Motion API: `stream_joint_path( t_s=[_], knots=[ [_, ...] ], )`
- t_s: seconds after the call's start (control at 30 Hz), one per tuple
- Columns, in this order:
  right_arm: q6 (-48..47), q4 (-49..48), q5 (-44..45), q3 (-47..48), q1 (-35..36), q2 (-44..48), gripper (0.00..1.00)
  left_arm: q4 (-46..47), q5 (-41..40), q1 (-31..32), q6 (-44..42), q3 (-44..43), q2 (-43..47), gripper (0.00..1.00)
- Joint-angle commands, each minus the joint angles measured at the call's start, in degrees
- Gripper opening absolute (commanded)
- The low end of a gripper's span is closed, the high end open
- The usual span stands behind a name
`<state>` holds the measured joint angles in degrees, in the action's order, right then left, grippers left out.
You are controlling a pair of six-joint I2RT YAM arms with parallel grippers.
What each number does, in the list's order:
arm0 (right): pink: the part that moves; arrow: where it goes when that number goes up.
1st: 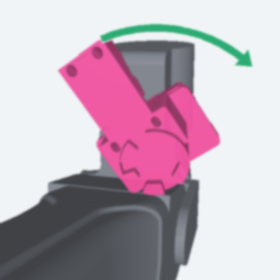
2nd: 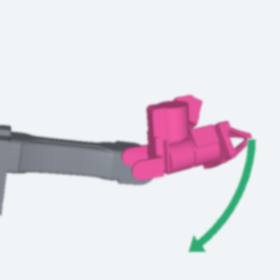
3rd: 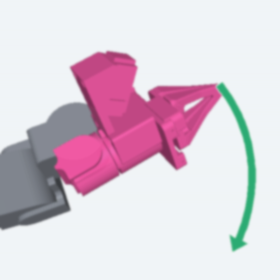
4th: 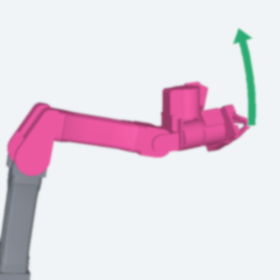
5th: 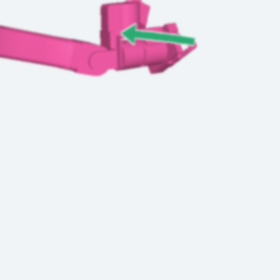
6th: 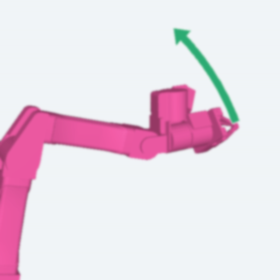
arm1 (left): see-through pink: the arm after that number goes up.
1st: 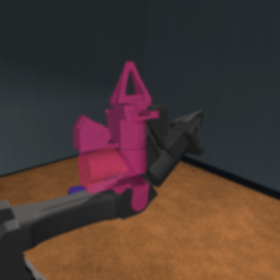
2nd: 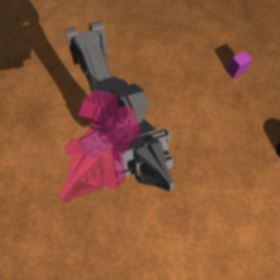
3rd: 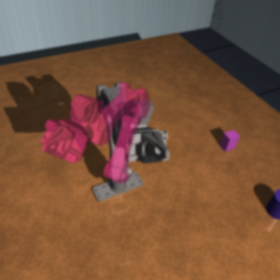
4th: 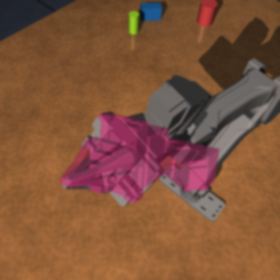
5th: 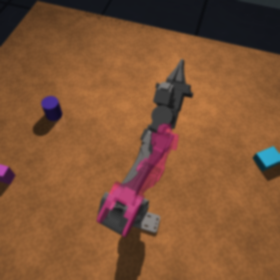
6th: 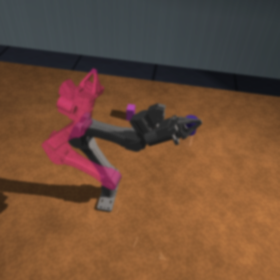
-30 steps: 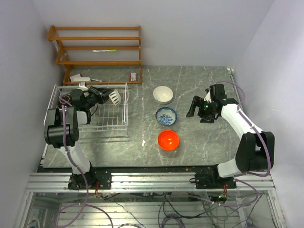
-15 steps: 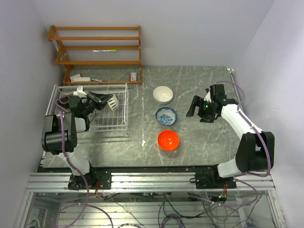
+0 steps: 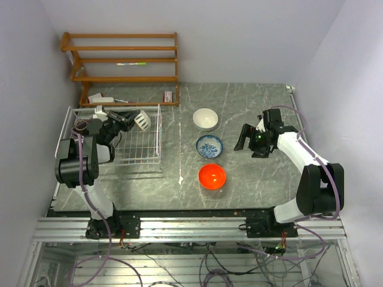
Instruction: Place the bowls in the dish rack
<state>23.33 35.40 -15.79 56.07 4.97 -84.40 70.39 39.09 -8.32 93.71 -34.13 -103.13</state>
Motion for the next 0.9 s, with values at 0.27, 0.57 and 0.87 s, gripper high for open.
stream_joint_path(
  t_s=[0.27,0.57,0.87],
  knots=[
    [0.15,0.06,1.03,0.80,-0.29,0.31,0.92,-0.11,-3.96,3.80,1.01,-11.53,-5.15,0.07],
    [-0.06,0.01,1.03,0.89,-0.33,-0.69,0.92,7.87,-3.66,4.29,2.80,-6.97,-11.96,0.07],
    [-0.19,-0.15,1.07,0.90,-0.34,-0.65,0.92,-9.98,-3.73,4.14,-8.38,-4.42,-7.62,0.23]
  ],
)
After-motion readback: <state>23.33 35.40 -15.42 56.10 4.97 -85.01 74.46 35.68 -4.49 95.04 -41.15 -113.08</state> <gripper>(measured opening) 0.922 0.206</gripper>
